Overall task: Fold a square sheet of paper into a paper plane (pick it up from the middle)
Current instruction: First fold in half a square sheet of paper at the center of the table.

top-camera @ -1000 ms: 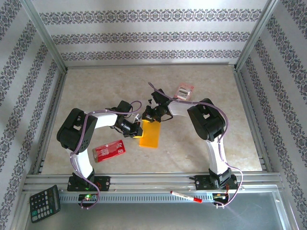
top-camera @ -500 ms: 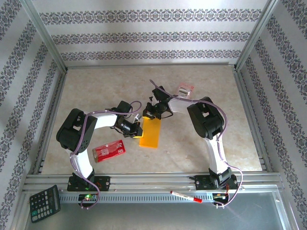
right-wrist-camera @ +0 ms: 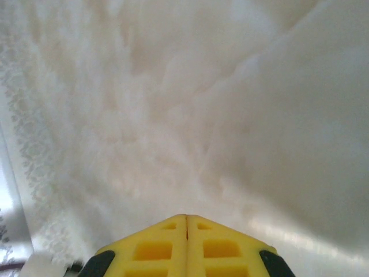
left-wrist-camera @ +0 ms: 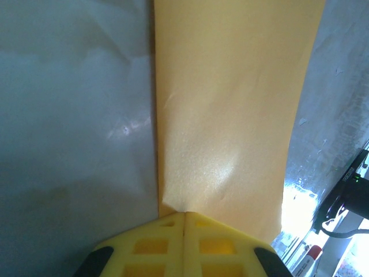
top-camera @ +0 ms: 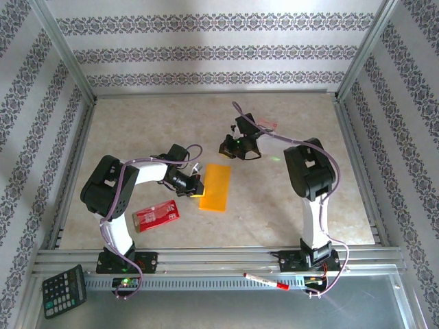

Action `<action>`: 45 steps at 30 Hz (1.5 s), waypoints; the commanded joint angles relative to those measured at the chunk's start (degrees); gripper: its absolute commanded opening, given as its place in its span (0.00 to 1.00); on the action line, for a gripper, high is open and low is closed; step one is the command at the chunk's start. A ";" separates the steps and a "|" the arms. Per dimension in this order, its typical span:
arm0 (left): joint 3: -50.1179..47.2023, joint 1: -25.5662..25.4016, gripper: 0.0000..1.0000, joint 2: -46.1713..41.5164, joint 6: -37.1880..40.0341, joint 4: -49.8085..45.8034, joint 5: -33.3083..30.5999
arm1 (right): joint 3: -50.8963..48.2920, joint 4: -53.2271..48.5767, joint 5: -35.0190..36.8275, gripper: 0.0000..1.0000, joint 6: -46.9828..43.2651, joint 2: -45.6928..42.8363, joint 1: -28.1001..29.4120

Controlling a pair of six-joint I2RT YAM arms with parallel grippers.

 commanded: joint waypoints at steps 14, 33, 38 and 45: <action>-3.09 -1.99 0.00 5.13 -0.64 -5.60 -12.93 | -8.46 10.70 -4.99 0.00 5.14 -1.19 9.43; 0.81 -1.57 0.16 -5.24 -3.68 -5.34 -3.87 | -10.39 8.20 -2.65 0.00 0.87 4.17 7.63; 0.79 0.41 0.08 -6.82 -7.45 -0.40 -2.74 | -10.76 8.40 -2.52 0.00 0.78 4.25 7.54; 3.10 1.21 0.00 -1.96 -9.69 3.96 -1.23 | -11.35 9.02 -2.34 0.00 1.03 4.03 7.63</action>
